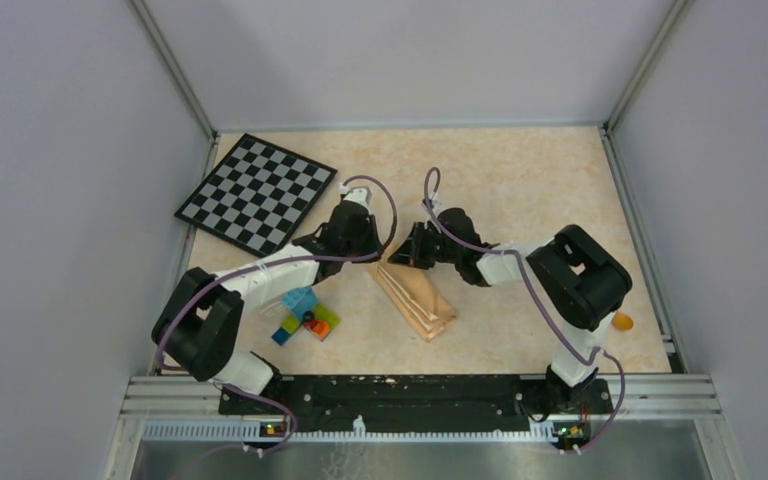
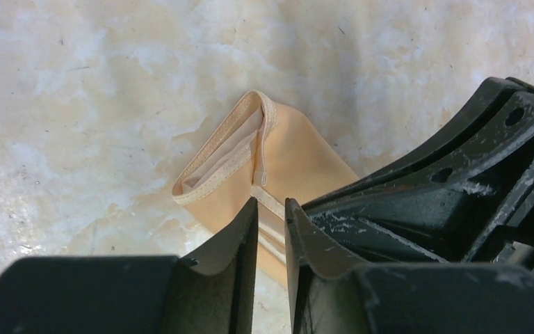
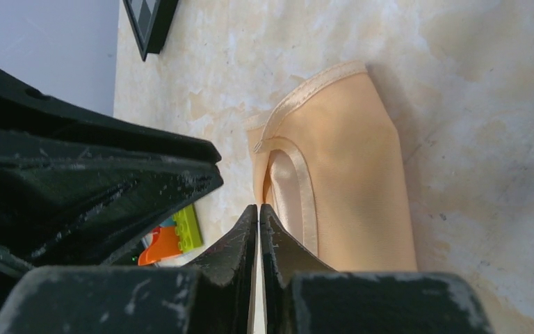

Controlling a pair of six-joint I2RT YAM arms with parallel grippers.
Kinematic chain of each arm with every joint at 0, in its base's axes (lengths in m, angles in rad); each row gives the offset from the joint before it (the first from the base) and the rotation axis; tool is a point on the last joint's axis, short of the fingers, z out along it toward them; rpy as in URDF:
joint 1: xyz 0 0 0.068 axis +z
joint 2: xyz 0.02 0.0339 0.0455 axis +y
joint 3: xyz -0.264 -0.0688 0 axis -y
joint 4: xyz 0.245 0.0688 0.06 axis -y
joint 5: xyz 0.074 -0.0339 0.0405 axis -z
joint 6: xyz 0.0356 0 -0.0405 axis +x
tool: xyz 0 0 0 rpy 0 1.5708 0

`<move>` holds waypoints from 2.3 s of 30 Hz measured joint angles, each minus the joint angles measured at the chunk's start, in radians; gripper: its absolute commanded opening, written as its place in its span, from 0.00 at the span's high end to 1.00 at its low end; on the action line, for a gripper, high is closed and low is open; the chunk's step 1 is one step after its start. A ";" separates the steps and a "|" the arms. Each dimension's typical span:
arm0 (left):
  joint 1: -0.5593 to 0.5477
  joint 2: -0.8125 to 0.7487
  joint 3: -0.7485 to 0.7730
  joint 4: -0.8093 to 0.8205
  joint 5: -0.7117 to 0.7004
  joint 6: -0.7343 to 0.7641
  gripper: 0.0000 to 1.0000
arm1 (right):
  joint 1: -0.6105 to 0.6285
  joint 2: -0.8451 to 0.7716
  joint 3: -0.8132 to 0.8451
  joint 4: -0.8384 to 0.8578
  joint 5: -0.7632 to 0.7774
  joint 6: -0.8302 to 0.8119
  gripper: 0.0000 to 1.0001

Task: Fold the napkin into a case and place the utensils inside
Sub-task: Grasp the top corner of the smaller rectangle folded napkin from the folded napkin.

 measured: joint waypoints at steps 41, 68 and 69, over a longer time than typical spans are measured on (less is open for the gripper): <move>0.005 0.107 -0.095 0.061 -0.123 -0.095 0.74 | 0.032 0.308 0.132 0.276 -0.008 0.113 0.82; 0.031 0.106 -0.119 0.126 -0.167 -0.104 0.72 | 0.054 0.352 0.039 0.527 0.014 0.297 0.98; 0.030 0.101 -0.120 0.121 -0.164 -0.103 0.72 | 0.053 0.341 0.032 0.510 0.014 0.288 0.95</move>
